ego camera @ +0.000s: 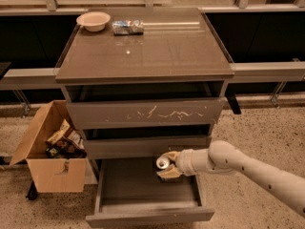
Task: Place pepsi can into bottom drawer
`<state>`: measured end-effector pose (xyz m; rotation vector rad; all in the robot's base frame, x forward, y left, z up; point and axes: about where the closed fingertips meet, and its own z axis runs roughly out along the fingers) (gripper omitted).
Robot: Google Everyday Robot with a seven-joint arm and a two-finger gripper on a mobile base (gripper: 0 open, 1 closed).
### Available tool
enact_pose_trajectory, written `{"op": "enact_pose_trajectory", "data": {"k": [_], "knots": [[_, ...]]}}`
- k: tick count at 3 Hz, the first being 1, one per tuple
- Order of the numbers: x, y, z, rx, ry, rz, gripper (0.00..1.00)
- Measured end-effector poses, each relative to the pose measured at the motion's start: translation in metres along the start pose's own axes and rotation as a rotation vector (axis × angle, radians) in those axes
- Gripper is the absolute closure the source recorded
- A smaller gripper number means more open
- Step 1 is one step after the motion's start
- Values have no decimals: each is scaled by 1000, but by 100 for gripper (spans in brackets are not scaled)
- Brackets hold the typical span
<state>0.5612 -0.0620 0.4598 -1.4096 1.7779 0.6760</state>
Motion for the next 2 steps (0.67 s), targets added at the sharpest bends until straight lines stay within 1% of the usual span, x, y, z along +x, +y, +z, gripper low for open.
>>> {"op": "enact_pose_trajectory", "data": {"k": [1, 2], "knots": [[39, -9, 21, 18, -9, -36, 100], [72, -9, 42, 20, -56, -43, 100]]}}
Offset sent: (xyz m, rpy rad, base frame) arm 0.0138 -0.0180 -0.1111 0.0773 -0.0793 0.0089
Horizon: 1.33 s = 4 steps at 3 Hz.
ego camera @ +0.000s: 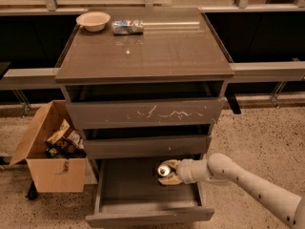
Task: Place pepsi can into bottom drawer
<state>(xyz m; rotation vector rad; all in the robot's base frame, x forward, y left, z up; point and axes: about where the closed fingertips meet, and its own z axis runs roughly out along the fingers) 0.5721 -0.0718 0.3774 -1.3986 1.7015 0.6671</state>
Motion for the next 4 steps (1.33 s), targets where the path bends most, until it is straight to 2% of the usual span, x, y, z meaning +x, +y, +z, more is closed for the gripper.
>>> {"op": "enact_pose_trajectory", "data": {"k": [1, 2, 3, 4], "knots": [[3, 2, 5, -10, -4, 2, 100], [28, 10, 21, -25, -28, 10, 100], [75, 24, 51, -68, -64, 32, 100], [114, 30, 71, -94, -73, 66, 100]]}}
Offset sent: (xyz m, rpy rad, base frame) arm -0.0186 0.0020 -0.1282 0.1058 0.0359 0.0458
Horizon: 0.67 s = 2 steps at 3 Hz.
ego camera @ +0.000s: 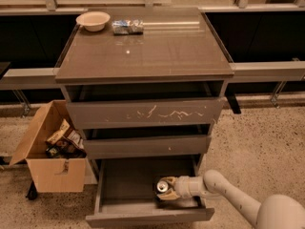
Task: Place pepsi can into bottom drawer
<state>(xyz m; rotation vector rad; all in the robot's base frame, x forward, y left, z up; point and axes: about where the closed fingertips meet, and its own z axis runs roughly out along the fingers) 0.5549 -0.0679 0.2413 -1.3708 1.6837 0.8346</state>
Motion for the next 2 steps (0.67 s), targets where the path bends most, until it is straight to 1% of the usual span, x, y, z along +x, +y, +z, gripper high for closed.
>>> {"op": "enact_pose_trajectory", "data": {"k": [1, 2], "knots": [[23, -5, 11, -11, -8, 2, 100], [36, -15, 17, -12, -17, -1, 100]]}}
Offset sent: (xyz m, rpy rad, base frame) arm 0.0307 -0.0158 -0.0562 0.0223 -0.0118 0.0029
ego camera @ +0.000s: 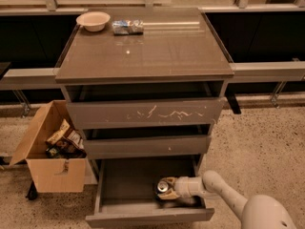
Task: Place pepsi can into bottom drawer
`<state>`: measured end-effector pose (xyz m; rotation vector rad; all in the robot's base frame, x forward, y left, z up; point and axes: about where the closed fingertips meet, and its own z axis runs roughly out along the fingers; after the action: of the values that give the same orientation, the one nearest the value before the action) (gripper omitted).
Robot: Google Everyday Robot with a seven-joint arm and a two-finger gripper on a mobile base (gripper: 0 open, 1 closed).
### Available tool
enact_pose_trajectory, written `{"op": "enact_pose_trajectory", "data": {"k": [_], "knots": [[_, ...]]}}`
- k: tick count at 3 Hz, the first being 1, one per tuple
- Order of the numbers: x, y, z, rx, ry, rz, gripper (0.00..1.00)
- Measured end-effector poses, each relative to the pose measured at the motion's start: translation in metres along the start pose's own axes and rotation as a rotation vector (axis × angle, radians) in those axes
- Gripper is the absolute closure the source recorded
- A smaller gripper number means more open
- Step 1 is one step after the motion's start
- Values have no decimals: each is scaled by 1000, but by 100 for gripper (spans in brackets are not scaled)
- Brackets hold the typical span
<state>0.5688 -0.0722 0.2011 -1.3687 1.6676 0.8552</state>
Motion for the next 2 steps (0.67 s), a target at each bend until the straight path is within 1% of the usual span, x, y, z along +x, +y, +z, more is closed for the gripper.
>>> {"op": "enact_pose_trajectory", "data": {"k": [1, 2], "knots": [[11, -8, 4, -7, -8, 17, 82], [16, -15, 5, -19, -19, 32, 51]]}}
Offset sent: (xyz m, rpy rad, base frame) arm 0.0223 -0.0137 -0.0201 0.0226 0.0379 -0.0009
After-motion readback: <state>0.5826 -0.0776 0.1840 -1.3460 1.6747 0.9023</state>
